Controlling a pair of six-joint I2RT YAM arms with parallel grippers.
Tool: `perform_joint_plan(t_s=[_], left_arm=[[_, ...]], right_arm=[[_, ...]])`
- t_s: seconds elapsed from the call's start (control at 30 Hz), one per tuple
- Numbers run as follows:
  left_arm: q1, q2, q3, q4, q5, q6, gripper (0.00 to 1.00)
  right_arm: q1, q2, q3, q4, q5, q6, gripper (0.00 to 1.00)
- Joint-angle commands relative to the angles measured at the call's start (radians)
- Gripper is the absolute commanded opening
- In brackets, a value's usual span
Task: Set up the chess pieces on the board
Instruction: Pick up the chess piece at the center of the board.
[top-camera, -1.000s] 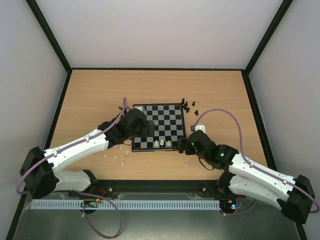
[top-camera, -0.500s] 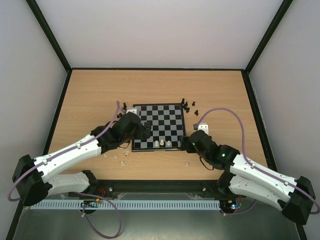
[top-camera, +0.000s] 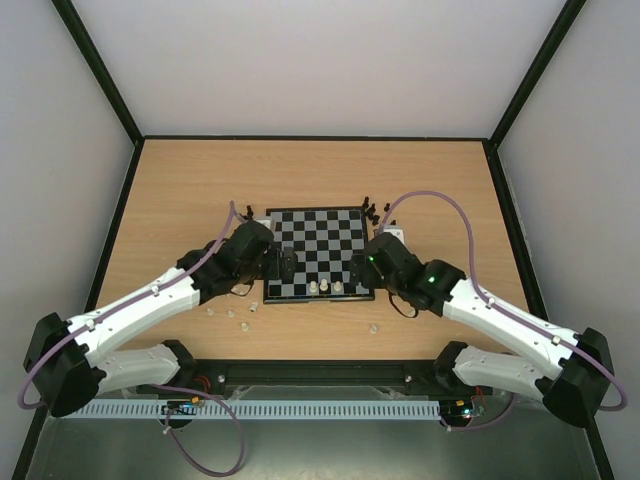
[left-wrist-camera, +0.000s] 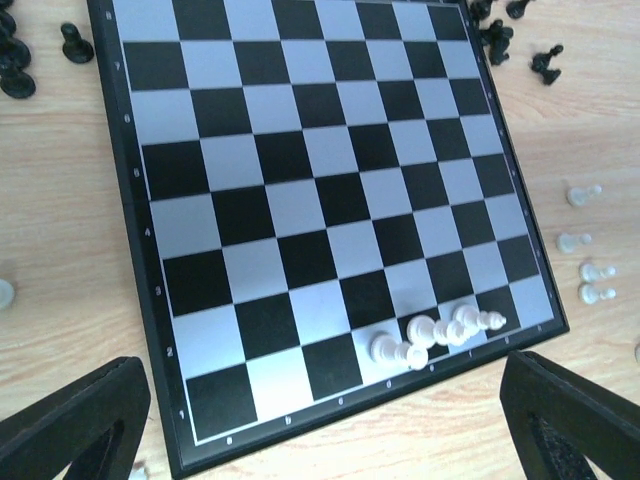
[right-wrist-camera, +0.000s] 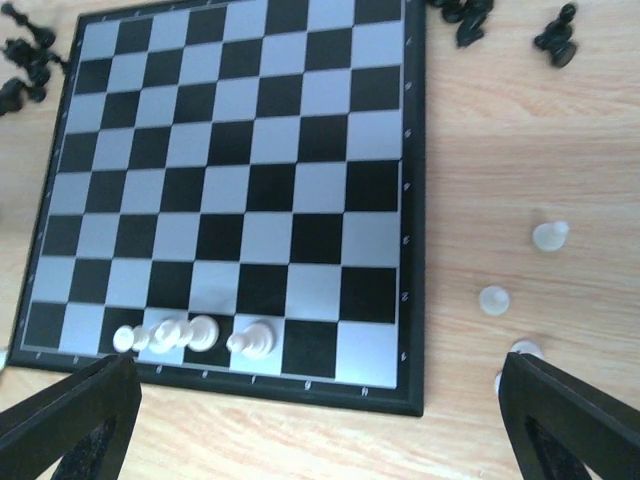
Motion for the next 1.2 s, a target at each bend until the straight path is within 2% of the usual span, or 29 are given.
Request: perform_joint_plan(t_s=[0.0, 0.33, 0.43, 0.63, 0.8, 0.97, 1.17], left_arm=[[0.0, -0.051, -0.029, -0.053, 0.048, -0.001, 0.99], [-0.008, -0.122, -0.109, -0.059, 0.05, -0.055, 0.99], [-0.011, -0.134, -0.122, -0.059, 0.044, -0.06, 0.99], [-0.012, -0.143, -0.136, -0.043, 0.048, -0.057, 0.99], [-0.014, -0.135, -0.135, -0.039, 0.053, -0.043, 0.99], [-0.013, -0.133, -0.143, -0.035, 0.043, -0.039, 0.99], [-0.014, -0.136, -0.157, -0.025, 0.044, -0.044, 0.99]], right_arm=[[-0.002, -0.023, 0.016, -0.144, -0.127, -0.004, 0.99], [0.001, -0.076, -0.101, -0.129, -0.26, 0.074, 0.98], [0.02, -0.061, -0.118, -0.144, -0.309, 0.097, 0.91], [0.076, -0.083, -0.166, -0.231, -0.276, 0.165, 0.73], [0.119, -0.087, -0.214, -0.232, -0.264, 0.21, 0.57], [0.188, -0.037, -0.216, -0.219, -0.237, 0.236, 0.5], [0.214, 0.054, -0.213, -0.211, -0.206, 0.231, 0.38]])
